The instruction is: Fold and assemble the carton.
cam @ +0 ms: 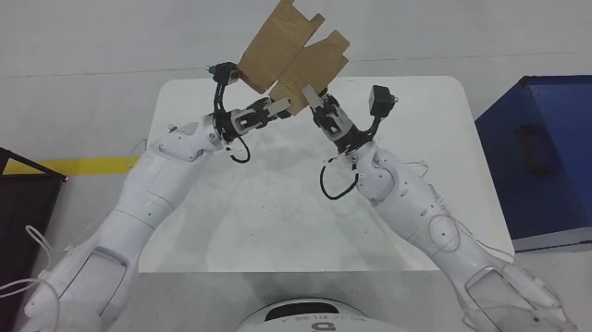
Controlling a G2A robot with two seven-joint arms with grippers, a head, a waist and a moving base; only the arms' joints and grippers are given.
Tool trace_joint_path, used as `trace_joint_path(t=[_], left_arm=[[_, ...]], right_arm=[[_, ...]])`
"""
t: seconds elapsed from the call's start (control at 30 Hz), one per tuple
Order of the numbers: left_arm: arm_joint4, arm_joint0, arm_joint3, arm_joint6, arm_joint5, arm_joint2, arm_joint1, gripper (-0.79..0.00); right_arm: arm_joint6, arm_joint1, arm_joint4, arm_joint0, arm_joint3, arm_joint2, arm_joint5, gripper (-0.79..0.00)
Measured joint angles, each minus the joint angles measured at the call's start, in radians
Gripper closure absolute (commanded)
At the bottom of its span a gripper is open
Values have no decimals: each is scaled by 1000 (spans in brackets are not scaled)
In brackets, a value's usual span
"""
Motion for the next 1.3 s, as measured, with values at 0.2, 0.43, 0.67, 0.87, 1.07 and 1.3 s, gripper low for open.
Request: trace_joint_path(t=[0.2,0.43,0.67,0.87,1.07,1.3], left_arm=[[126,9,-5,56,0,-36,0,0],[412,68,-69,185,4,-141,24,0],[923,207,-280,298,261,-320,74,0],[1362,367,-586,261,580,-374,102,0],[1565,476,-765,208,660,-367,113,0],[1655,540,-831,198,582,-361,123,0]], right_arm=[[18,-7,-5,-13,-9,21,-10,-785],[7,-6,-18,-40,-33,80,-24,-785],[-65,12,-54,-105,-83,215,-16,-785],[-42,15,-27,-160,-144,239,-101,-785],[71,3,-65,-145,-155,197,-82,-785],[62,-15,-129,-131,-138,168,-65,-785]])
